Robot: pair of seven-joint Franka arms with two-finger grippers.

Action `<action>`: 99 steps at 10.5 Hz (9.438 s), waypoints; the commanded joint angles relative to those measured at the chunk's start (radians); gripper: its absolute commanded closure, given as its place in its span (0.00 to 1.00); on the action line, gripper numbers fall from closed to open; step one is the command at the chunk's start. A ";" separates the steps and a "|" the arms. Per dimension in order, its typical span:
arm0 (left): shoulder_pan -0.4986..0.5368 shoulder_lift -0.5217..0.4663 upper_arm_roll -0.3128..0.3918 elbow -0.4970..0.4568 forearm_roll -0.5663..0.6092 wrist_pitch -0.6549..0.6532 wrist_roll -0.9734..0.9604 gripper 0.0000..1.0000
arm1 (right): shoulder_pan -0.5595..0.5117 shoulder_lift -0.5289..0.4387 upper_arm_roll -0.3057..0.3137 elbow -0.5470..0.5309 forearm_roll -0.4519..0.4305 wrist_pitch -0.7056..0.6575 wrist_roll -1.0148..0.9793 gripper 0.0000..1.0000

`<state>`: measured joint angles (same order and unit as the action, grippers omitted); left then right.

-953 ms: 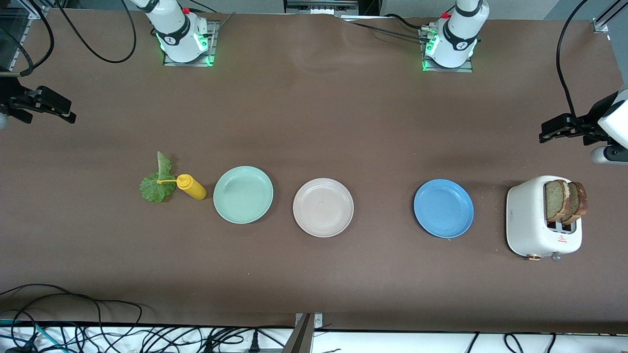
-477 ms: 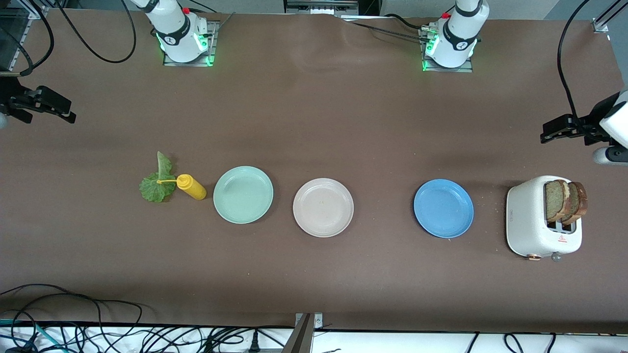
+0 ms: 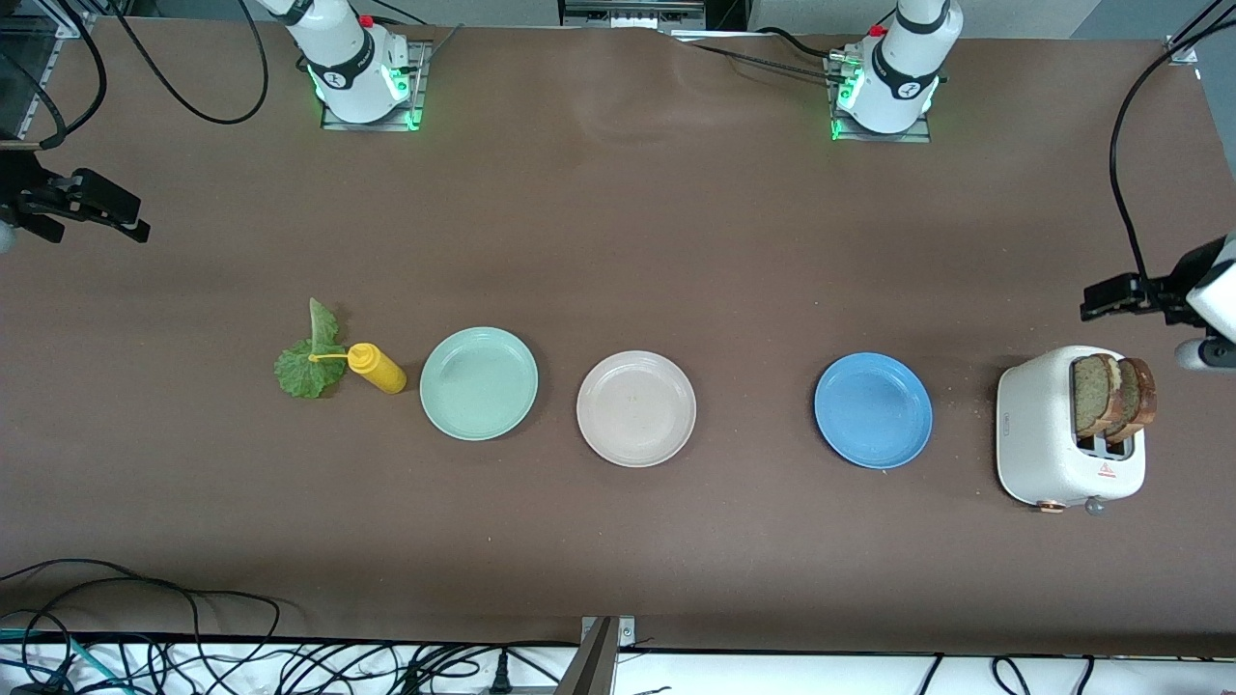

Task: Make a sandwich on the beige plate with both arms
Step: 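Reach the left gripper down to the toaster and grasp a bread slice, then lift the bread slice out of the toaster with the left gripper, then carry the bread slice down onto the beige plate with the left gripper, then release the bread with the left gripper while the right gripper reaches the lettuce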

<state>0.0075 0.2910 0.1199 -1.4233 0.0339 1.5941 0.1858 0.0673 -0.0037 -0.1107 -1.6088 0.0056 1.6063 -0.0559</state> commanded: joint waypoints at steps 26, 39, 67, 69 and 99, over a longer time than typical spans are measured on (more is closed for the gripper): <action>0.061 0.244 -0.002 -0.002 0.153 0.175 0.087 0.71 | 0.002 -0.021 0.032 -0.016 -0.006 0.007 0.013 0.00; 0.077 0.077 -0.015 0.037 0.146 0.065 0.138 1.00 | 0.002 -0.019 0.059 -0.011 -0.006 0.007 0.013 0.00; -0.471 0.451 -0.232 0.043 -0.621 0.731 -0.907 1.00 | 0.002 -0.019 0.060 -0.011 -0.006 0.007 0.013 0.00; -0.472 0.453 -0.230 0.040 -0.620 0.733 -0.895 1.00 | 0.002 -0.019 0.060 -0.011 -0.006 0.009 0.013 0.00; -0.278 0.246 -0.210 0.047 -0.065 0.287 -0.735 0.00 | 0.000 -0.010 0.060 -0.010 -0.001 0.018 0.013 0.00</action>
<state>-0.3016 0.5834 -0.0837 -1.3609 -0.0829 1.9205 -0.5646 0.0683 -0.0066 -0.0535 -1.6111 0.0057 1.6128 -0.0514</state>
